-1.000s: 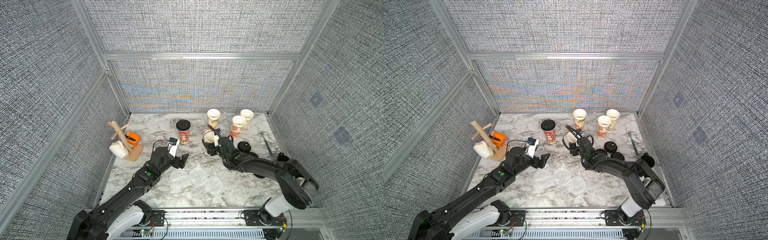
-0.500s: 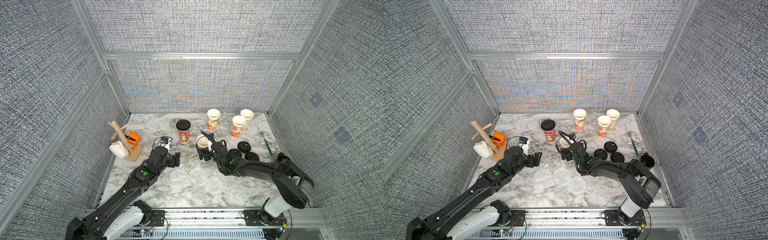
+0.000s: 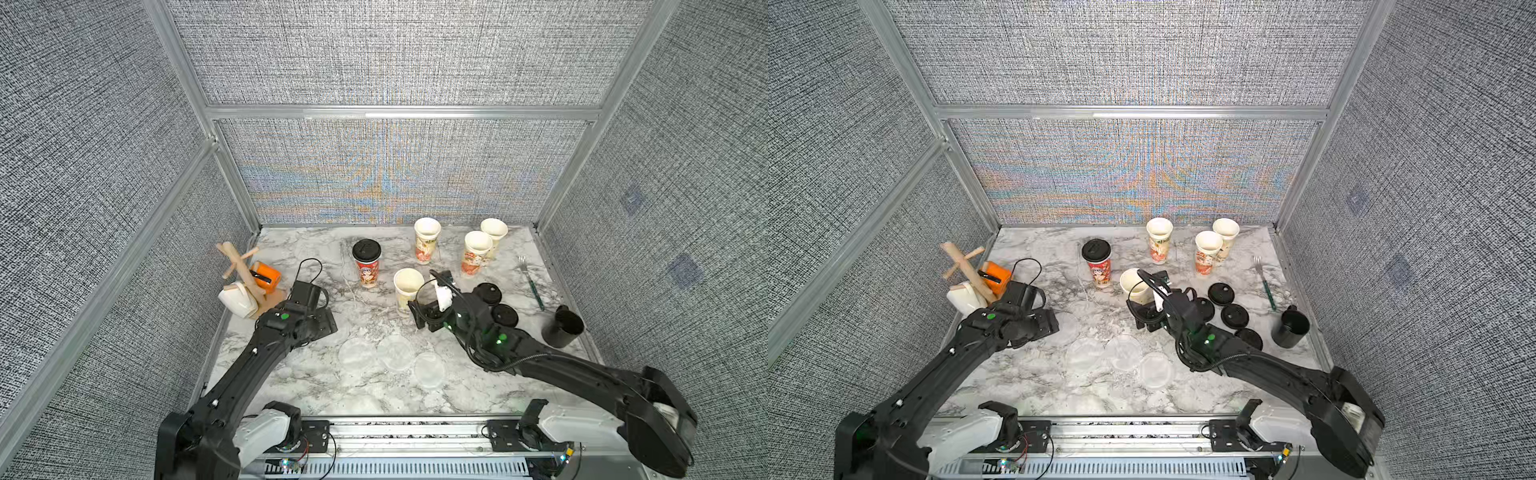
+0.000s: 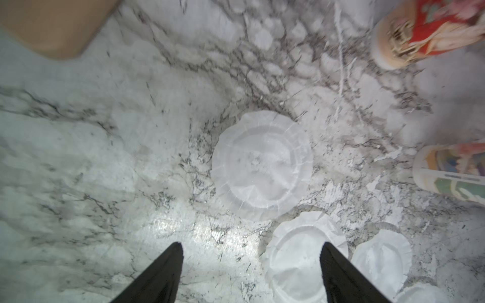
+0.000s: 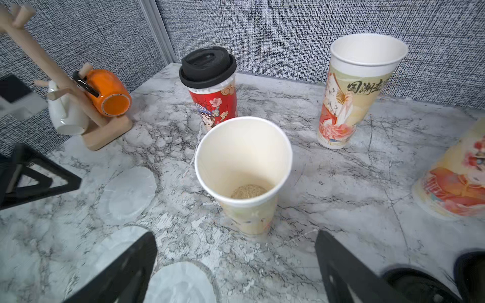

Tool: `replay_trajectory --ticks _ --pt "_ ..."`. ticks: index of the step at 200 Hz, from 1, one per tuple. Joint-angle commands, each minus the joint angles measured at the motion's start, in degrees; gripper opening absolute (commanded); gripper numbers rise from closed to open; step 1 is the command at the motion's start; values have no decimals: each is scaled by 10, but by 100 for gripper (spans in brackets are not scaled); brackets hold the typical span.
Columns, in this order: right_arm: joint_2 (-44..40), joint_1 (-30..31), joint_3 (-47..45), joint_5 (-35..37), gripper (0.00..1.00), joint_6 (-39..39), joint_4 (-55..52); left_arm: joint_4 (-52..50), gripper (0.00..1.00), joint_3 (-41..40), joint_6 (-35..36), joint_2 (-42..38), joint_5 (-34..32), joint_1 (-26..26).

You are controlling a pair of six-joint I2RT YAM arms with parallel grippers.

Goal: Put the leak-proof paper on the milk tea cups
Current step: Place the cup at the center of the board, then pick up the leak-proof paper from the center of the board.

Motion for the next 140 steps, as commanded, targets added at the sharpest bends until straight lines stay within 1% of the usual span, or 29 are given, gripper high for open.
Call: replay_trajectory --ticks 1,25,42,64,102,140 --pt "-52 1 -12 -12 94 -11 -59 -14 78 13 8 62 50 17" --pt "-114 1 -28 -1 92 -5 -88 5 74 11 5 117 53 28" --pt "-148 1 -42 7 90 -1 -99 25 72 -3 -1 138 50 32" --pt "-180 1 -60 13 87 6 -102 47 66 -11 -6 160 46 33" --pt "-194 1 -68 22 79 20 -114 64 56 -2 -5 190 20 33" --pt "-186 1 -69 22 76 26 -113 91 47 -14 -10 203 7 33"
